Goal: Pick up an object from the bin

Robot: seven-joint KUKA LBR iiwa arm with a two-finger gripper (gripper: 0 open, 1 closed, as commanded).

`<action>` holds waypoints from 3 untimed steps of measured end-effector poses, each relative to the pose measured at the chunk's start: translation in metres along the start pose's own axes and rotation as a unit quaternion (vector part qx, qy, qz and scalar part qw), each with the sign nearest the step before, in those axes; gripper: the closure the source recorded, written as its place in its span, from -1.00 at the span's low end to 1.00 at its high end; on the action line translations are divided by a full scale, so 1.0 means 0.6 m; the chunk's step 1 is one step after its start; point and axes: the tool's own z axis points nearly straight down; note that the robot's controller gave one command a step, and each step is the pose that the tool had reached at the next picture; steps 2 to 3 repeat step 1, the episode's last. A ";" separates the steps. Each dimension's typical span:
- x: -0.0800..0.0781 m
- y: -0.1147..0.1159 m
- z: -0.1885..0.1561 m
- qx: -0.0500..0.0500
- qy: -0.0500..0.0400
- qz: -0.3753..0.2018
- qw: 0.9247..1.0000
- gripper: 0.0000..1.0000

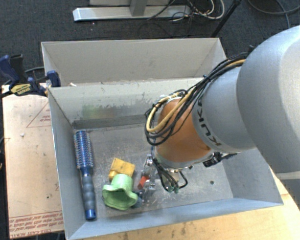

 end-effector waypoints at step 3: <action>-0.007 0.013 -0.210 0.001 0.001 -0.059 0.998 1.00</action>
Offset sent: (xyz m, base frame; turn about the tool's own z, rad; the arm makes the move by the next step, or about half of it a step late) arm 0.0014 0.0063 0.1218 -0.1184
